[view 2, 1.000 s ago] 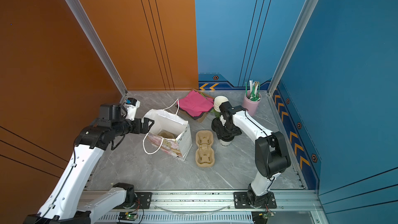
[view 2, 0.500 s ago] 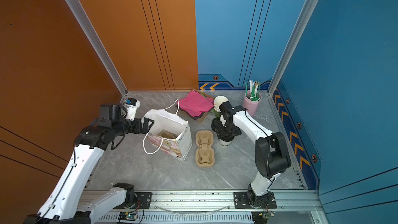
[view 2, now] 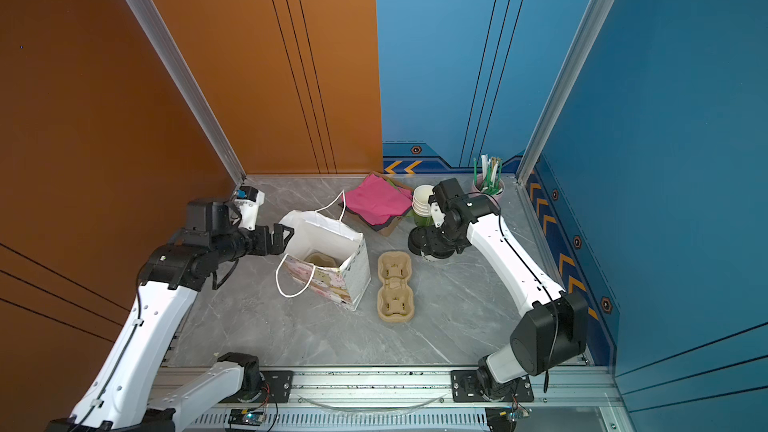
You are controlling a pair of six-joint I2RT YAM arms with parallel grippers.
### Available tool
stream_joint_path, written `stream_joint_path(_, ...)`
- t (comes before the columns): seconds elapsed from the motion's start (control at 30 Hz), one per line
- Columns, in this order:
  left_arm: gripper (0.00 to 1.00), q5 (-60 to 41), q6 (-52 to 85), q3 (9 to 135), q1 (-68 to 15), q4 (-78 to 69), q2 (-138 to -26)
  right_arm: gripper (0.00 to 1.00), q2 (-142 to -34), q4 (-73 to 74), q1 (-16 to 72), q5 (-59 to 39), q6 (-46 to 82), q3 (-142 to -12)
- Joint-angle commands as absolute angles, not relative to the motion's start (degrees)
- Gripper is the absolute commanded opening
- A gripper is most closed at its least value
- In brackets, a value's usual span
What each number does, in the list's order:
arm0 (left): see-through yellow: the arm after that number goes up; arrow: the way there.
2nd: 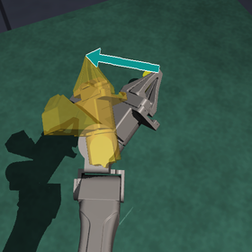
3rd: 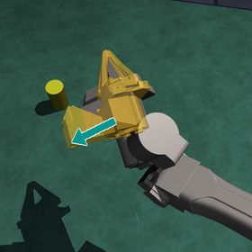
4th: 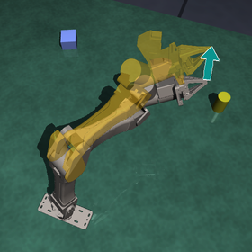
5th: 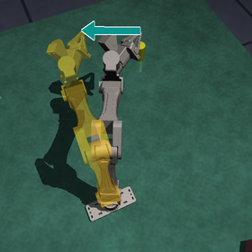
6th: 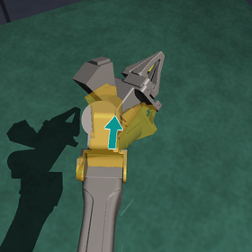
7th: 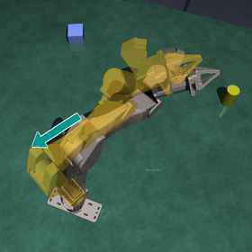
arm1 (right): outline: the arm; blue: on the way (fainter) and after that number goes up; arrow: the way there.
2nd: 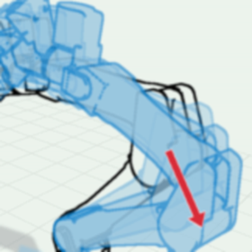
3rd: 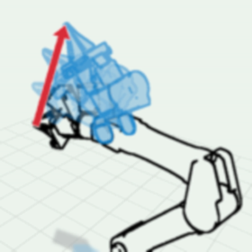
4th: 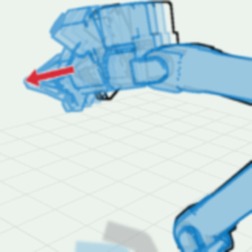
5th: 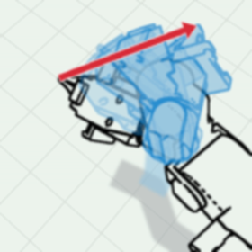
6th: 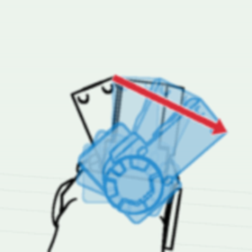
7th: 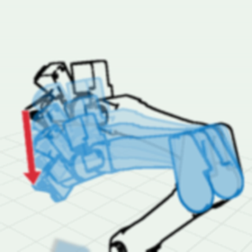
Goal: Pack the takeout coffee
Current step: 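Lift the black-lidded coffee cup with the right gripper toward the white bag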
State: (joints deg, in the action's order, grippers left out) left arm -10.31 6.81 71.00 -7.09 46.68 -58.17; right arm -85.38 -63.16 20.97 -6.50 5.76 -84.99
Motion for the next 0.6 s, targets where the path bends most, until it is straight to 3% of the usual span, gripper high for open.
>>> stream_joint_path(0.0,0.98,-9.2,7.9,72.9,-5.9,46.2,-58.2,0.84,-83.4,-68.4,23.2,-8.3,5.5,-90.0)
stream_joint_path(0.2,0.93,-11.5,7.9,73.9,-4.3,46.2,-60.8,0.84,-84.2,-72.0,28.7,-8.7,6.1,-99.4)
stream_joint_path(0.57,0.62,-14.0,7.4,75.0,-3.8,46.1,-66.8,0.84,-91.0,-76.4,39.4,-9.6,6.9,-118.0)
